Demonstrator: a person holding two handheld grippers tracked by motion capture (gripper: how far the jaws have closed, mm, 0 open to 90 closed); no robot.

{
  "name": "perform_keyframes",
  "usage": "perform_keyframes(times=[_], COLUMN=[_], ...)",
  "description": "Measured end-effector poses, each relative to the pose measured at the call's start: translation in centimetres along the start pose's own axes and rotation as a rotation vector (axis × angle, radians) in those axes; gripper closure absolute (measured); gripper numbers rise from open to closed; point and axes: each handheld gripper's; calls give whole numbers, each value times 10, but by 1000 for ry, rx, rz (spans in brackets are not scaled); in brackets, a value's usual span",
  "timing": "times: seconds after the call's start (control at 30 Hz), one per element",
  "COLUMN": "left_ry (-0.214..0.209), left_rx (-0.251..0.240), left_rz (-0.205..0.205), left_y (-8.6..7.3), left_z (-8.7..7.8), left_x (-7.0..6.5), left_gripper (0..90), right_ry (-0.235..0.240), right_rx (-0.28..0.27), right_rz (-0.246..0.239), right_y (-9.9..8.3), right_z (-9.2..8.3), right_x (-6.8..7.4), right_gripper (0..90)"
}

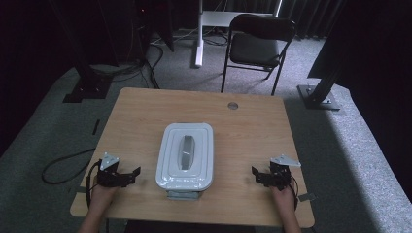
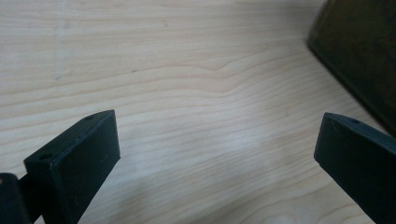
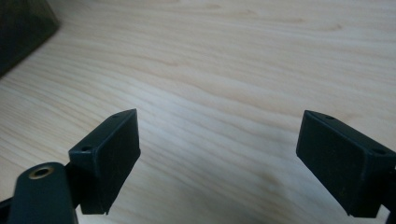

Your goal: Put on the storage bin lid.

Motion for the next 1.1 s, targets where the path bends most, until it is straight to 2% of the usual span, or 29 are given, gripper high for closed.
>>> perform_keyframes(times=[0.1,0.13,0.23,0.33,0.47,0.63,0.7,0.77,0.8,0.83,0.97,1.03,1.07,1.1], left_ry=[7,11,21,34,54,71,83,85,101,101,146,155,182,193], left_rx=[9,12,13,14,16,14,17,17,20,20,22,23,24,28], left_rz=[-13,-13,-16,-26,-32,-49,-72,-75,-83,-83,-105,-116,-131,-128], left_y=[-3,-5,-8,-12,-15,-18,-20,-21,-22,-22,-25,-25,-27,-27], left_z=[-2,-3,-5,-10,-16,-19,-22,-23,-24,-24,-29,-30,-32,-32], left_x=[4,5,6,11,15,20,23,23,24,24,29,30,33,34], left_gripper=[9,9,9,9,9,9,9,9,9,9,9,9,9,9], right_ry=[-13,-33,-32,-52,-77,-86,-105,-148,-168,-172,-225,-256,-265,-272], right_rx=[6,14,15,7,29,28,13,8,7,2,-3,-1,2,2], right_rz=[0,7,20,38,58,81,100,111,117,128,158,164,168,169], right_y=[-3,-7,-9,-15,-22,-27,-30,-32,-33,-35,-41,-43,-45,-47], right_z=[-2,-4,-6,-12,-17,-21,-25,-27,-28,-29,-35,-38,-39,-40], right_x=[-2,-5,-7,-10,-12,-16,-19,-22,-23,-25,-32,-35,-36,-38], right_gripper=[127,125,125,125,125,125,125,125,125,125,125,125,125,125])
Point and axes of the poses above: each handheld gripper's, and its own axes: z roughly forward along the jaws, y roughly out of its top, x roughly to its left, and after that the axes turned 5 degrees about x, right-handed
